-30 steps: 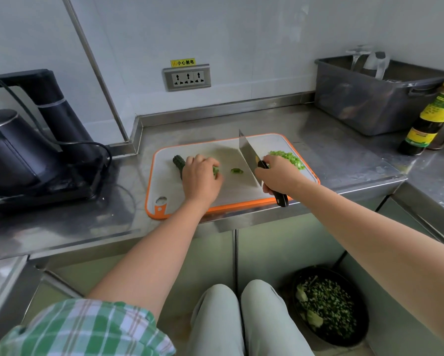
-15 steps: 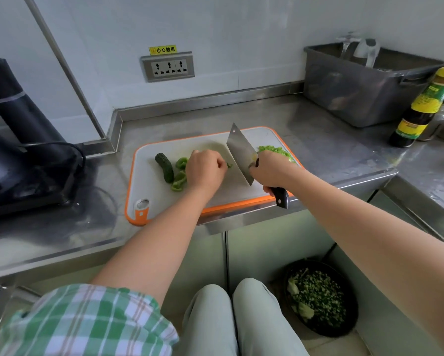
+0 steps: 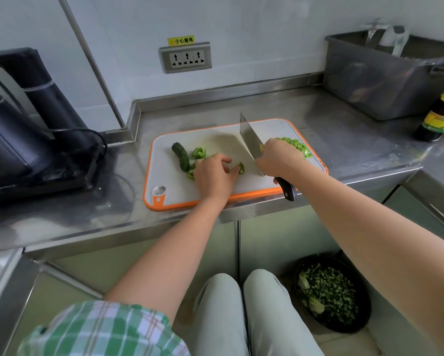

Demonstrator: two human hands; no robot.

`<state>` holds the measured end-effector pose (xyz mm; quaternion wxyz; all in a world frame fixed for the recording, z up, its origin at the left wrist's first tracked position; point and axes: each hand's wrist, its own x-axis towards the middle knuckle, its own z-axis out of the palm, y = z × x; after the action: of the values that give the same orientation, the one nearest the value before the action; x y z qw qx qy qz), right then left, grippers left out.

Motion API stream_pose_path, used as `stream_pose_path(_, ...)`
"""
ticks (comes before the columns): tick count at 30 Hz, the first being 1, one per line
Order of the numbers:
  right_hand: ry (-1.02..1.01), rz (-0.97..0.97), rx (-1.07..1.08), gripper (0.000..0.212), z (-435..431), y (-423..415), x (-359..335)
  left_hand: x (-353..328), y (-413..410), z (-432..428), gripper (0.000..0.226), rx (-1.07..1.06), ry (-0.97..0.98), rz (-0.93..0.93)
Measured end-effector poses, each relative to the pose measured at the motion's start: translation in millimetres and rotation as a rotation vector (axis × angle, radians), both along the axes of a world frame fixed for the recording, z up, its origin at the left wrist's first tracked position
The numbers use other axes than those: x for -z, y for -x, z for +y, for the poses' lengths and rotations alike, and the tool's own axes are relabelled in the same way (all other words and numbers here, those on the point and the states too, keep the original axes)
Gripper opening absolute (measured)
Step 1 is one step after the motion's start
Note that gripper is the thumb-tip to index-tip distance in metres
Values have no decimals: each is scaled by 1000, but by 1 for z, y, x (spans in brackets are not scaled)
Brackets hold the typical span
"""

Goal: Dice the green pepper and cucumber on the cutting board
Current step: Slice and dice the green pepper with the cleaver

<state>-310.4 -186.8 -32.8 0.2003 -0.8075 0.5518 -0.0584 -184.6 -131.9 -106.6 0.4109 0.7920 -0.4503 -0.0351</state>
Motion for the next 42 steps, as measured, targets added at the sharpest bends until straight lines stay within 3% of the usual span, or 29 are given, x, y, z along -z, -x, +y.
stream_pose_path(6,113,27,-10,16,-2,4,9,7,0,-1,14,105,62,-130)
stream_pose_path(12,133,-131,-122,9,8,14,2,7,-1,-1,11,71,72,-169)
stream_pose_path(30,156,49,-229,10,34,14,-13,3,1,1,13,53,54,-130)
stream_pose_path(42,37,100,-227,9,29,3,-12,5,-3,-3,14,79,6,-152)
